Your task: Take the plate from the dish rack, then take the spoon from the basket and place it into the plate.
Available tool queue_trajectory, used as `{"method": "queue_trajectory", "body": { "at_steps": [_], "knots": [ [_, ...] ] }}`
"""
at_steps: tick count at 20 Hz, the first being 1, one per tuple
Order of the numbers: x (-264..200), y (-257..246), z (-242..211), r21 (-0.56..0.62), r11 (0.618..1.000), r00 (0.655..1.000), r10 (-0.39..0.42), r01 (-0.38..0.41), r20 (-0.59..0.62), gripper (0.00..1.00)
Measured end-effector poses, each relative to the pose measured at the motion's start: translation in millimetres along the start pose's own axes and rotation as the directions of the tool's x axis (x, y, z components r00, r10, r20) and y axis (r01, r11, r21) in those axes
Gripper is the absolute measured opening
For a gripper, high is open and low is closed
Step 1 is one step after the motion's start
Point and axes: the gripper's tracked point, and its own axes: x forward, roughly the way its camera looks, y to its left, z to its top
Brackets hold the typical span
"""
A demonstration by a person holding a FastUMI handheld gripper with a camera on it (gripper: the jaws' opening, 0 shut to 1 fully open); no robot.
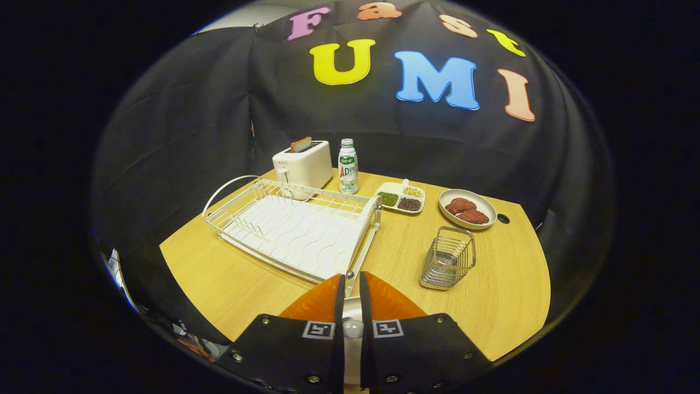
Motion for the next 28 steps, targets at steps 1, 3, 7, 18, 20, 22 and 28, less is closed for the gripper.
{"method": "queue_trajectory", "body": {
  "at_steps": [1, 3, 7, 18, 20, 22, 28],
  "knots": [
    [2, 3, 0, 0.001, 1.000, 1.000, 0.006, -0.006, -0.001, 0.11],
    [6, 8, 0, -0.004, 1.000, 1.000, 0.025, -0.025, -0.007, 0.12],
    [10, 14, -7, 0.001, 0.996, 0.995, 0.084, -0.084, -0.048, 0.18],
    [-56, -80, 95, -0.005, 0.990, 0.953, -0.132, 0.138, 0.274, 0.30],
    [-84, -106, 122, 0.039, 0.979, 0.914, -0.200, 0.199, 0.352, 0.30],
    [-112, -132, 144, 0.090, 0.964, 0.870, -0.266, 0.252, 0.414, 0.30],
    [-167, -181, 165, 0.175, 0.919, 0.783, -0.393, 0.354, 0.482, 0.29]
  ]
}}
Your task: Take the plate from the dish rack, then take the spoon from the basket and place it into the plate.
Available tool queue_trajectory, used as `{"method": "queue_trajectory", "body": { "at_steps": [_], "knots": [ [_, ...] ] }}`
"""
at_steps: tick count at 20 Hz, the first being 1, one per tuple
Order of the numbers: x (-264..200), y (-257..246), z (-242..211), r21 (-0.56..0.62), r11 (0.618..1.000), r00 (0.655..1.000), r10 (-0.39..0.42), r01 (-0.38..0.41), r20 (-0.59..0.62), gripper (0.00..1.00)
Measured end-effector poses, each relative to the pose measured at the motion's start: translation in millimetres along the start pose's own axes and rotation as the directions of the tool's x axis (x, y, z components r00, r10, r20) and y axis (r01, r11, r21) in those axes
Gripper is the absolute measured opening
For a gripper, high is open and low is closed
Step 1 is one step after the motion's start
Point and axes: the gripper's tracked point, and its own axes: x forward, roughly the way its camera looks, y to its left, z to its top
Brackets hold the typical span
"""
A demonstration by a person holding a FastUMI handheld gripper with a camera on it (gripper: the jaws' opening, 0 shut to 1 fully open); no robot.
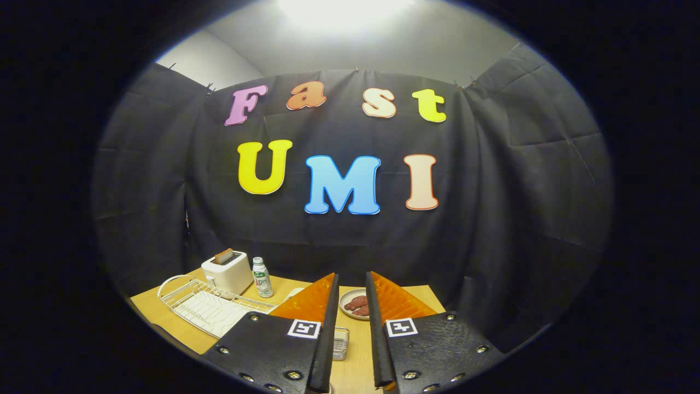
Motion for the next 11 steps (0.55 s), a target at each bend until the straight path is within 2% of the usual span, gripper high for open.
{"method": "queue_trajectory", "body": {
  "at_steps": [1, 4, 11],
  "knots": [
    [-1, -5, 1, 0.008, 1.000, 1.000, -0.017, 0.017, 0.010, 0.30],
    [-7, -16, -11, 0.023, 0.999, 0.999, -0.045, 0.045, -0.004, 0.96],
    [-4, -31, -27, 0.046, 0.997, 0.999, -0.054, 0.054, 0.003, 0.96]
  ]
}}
